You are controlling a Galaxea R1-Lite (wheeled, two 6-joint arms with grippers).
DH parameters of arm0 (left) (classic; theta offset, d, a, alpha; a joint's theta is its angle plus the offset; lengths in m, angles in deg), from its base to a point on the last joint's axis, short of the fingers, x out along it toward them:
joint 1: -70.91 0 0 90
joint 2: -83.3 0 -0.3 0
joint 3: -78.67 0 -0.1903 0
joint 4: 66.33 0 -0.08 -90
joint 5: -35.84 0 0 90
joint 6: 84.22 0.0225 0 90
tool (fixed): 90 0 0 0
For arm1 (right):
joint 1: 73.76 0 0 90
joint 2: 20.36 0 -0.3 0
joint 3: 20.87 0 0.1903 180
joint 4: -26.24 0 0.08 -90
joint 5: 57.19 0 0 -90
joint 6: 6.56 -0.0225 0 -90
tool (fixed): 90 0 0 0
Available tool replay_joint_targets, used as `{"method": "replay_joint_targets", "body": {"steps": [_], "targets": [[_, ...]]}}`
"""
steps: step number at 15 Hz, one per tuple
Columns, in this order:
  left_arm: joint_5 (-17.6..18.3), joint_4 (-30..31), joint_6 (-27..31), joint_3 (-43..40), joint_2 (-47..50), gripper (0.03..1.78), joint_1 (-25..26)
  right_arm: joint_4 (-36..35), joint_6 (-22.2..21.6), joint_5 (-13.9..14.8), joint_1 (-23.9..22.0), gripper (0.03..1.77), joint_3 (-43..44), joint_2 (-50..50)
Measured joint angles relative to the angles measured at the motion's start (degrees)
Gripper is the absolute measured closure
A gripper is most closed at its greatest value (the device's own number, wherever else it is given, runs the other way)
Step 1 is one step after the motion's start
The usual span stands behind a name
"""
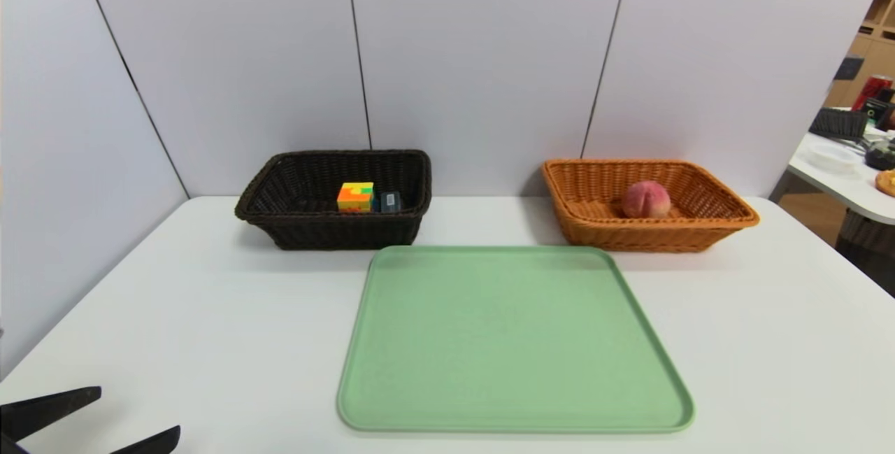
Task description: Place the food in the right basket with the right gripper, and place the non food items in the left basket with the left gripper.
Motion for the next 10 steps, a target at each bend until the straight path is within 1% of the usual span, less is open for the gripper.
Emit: {"method": "replay_joint_targets", "body": {"steps": [2, 5, 7, 9, 10], "targets": [[0.22, 0.00, 1.68, -2.91, 3.68, 0.12, 2.18, 3.01, 0.00, -1.27, -2.47, 0.11, -0.20, 3.60], [0.28, -0.33, 4.67, -6.42, 9.12, 0.12, 5.90, 6.40, 0.06, -1.48, -4.95, 0.11, -0.61, 8.28], [0.34, -1.13, 6.78, -8.23, 12.79, 0.12, 8.39, 6.97, -0.05, -1.46, -6.25, 0.11, -0.52, 10.09], [0.44, -1.60, 7.59, -10.14, 16.09, 0.12, 9.75, 6.97, -0.05, -1.52, -7.28, 0.11, 0.02, 10.98], [0.44, -1.88, 7.66, -10.97, 17.74, 0.12, 10.42, 6.99, 0.00, -2.11, -8.44, 0.11, 0.52, 11.42]]}}
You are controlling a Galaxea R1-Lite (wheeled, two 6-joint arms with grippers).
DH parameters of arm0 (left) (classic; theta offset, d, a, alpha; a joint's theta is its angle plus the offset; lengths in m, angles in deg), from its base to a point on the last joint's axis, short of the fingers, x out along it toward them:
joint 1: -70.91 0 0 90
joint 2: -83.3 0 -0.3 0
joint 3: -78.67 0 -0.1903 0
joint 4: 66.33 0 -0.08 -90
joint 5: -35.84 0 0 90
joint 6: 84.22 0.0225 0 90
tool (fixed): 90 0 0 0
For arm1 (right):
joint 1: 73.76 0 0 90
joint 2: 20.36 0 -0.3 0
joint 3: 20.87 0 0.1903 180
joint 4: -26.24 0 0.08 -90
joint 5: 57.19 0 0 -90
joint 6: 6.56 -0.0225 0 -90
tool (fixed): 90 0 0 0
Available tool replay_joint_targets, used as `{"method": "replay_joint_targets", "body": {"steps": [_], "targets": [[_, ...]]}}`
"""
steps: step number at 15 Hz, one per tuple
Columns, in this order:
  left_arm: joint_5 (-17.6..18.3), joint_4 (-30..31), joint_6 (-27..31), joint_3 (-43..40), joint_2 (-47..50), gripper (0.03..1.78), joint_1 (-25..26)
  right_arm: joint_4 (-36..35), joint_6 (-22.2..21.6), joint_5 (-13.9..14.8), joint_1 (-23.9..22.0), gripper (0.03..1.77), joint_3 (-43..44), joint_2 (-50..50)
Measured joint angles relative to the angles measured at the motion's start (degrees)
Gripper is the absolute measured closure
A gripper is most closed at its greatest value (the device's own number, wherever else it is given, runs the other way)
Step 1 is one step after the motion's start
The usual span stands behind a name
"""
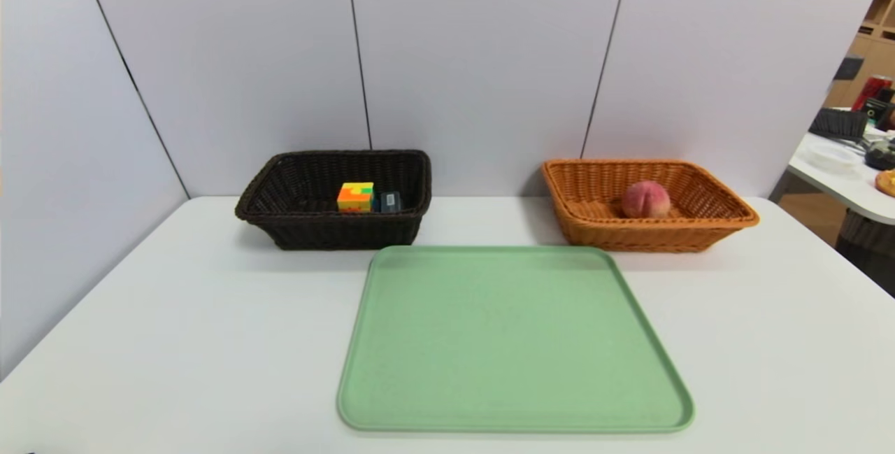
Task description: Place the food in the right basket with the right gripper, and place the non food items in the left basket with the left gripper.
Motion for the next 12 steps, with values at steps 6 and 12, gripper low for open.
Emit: {"method": "replay_joint_targets", "body": {"steps": [6, 12], "targets": [[0.80, -3.94, 1.68, -3.11, 8.61, 0.12, 5.45, 2.43, 0.65, -3.30, -3.68, 0.11, -0.16, 4.40], [2.18, -3.34, 4.33, -6.19, 14.45, 0.12, 9.44, 2.76, 0.63, -3.22, -3.72, 0.11, -2.84, 9.12]]}}
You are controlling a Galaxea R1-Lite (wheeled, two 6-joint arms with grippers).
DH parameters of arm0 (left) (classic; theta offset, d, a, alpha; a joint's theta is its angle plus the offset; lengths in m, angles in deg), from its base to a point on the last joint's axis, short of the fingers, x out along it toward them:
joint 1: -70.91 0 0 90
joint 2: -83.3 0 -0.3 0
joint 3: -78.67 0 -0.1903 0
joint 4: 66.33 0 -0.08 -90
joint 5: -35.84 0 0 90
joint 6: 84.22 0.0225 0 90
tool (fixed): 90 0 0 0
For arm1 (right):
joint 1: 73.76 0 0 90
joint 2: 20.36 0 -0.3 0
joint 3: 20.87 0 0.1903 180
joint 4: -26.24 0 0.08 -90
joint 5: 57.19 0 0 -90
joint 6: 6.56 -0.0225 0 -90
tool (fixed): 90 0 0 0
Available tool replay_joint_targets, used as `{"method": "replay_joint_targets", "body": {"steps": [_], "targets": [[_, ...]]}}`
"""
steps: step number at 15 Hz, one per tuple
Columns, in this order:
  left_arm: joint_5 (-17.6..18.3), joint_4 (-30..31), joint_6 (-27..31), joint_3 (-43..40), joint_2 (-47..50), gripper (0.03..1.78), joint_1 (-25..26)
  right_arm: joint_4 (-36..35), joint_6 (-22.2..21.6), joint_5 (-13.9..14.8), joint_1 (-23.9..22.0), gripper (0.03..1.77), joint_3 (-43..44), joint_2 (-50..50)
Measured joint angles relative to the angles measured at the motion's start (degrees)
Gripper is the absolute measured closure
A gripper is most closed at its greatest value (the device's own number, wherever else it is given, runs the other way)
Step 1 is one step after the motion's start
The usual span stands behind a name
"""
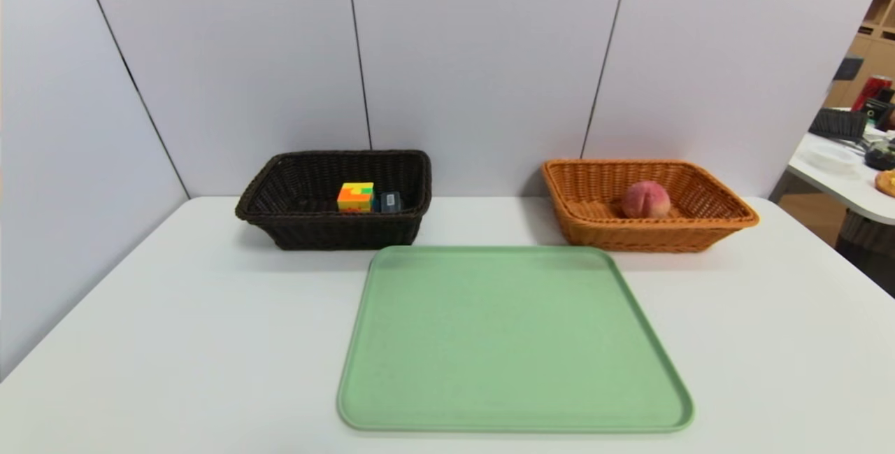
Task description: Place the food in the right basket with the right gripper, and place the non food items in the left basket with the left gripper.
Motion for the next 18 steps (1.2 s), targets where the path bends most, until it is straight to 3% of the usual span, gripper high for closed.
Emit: {"method": "replay_joint_targets", "body": {"steps": [5, 9, 12, 16, 18], "targets": [[-0.33, 3.91, 0.09, -0.94, 3.86, 0.12, -0.27, -1.08, -0.24, 0.30, 0.06, 0.11, -2.97, 5.51], [-0.41, 6.49, 0.00, -3.54, 8.50, 0.12, -0.62, -8.74, -0.10, 1.05, 0.09, 0.11, -5.18, 6.78], [-1.10, 10.73, -0.09, -6.53, 10.67, 0.12, -0.77, -17.24, 0.12, 3.23, 0.09, 0.11, -12.95, 6.88], [-1.99, 16.57, -0.06, -9.79, 11.34, 0.12, -0.77, -37.24, 1.55, 7.06, 0.09, 0.11, -26.62, 6.88], [-2.01, 17.83, -0.17, -10.58, 11.41, 0.12, -0.77, -42.91, 2.02, 7.50, 0.09, 0.11, -30.98, 6.88]]}}
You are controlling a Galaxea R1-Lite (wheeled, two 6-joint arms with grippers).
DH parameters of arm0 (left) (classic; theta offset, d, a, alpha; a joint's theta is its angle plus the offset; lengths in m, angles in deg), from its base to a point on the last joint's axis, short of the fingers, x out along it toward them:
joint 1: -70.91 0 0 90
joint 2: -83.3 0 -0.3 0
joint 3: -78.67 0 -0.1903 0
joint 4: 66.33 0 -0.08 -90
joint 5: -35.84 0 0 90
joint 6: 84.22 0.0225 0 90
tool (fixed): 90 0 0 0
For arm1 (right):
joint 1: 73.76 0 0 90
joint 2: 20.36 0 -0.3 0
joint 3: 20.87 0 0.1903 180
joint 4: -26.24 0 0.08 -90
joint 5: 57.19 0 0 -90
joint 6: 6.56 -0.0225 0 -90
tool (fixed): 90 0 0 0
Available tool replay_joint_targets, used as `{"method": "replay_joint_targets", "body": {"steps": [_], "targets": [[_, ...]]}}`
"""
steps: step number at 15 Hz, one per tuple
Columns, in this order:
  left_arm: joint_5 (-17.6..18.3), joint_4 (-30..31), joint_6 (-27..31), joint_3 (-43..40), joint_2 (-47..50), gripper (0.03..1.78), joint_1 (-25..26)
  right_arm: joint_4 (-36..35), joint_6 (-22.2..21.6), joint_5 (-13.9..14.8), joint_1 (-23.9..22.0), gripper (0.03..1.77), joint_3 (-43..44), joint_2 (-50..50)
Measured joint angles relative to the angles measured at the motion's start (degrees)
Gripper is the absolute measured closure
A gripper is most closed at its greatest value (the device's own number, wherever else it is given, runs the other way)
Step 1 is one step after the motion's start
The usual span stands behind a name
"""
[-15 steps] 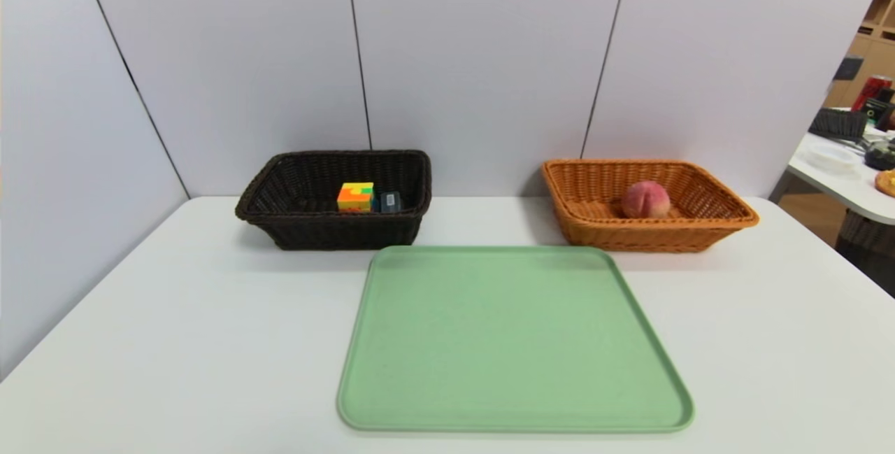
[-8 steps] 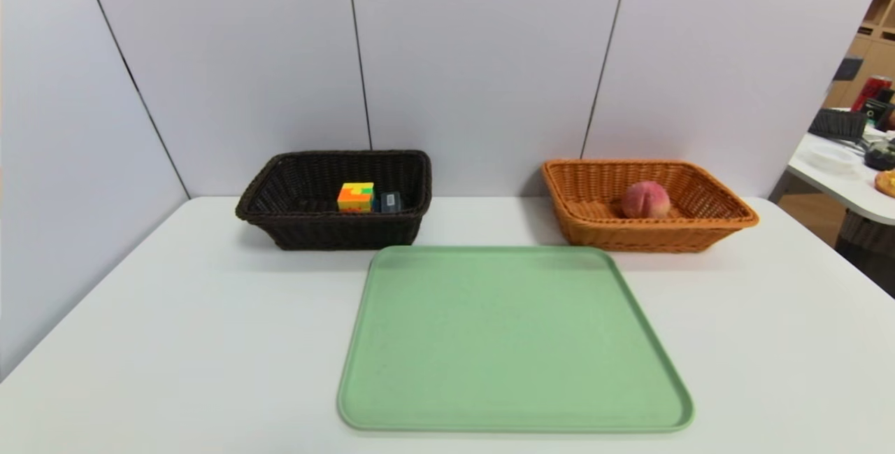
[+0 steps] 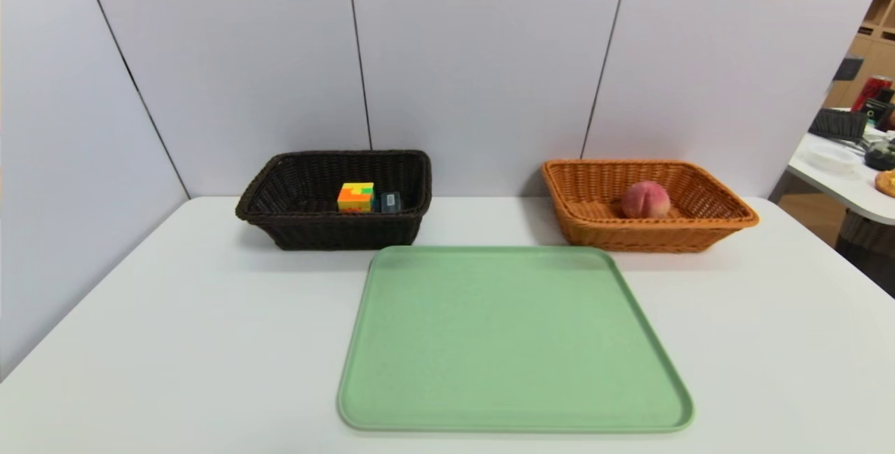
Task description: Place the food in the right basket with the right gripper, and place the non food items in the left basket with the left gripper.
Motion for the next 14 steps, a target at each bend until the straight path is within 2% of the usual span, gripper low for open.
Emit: {"method": "replay_joint_targets", "body": {"steps": [4, 14], "targets": [[-0.63, 0.28, -1.87, -0.43, 0.02, 0.12, 0.00, 1.65, -0.37, 0.05, 0.00, 0.10, -3.34, 0.00], [-0.96, 0.26, -3.72, -0.50, 0.05, 0.12, 0.00, 1.55, -0.72, -0.05, 0.05, 0.10, -3.72, 0.00]]}}
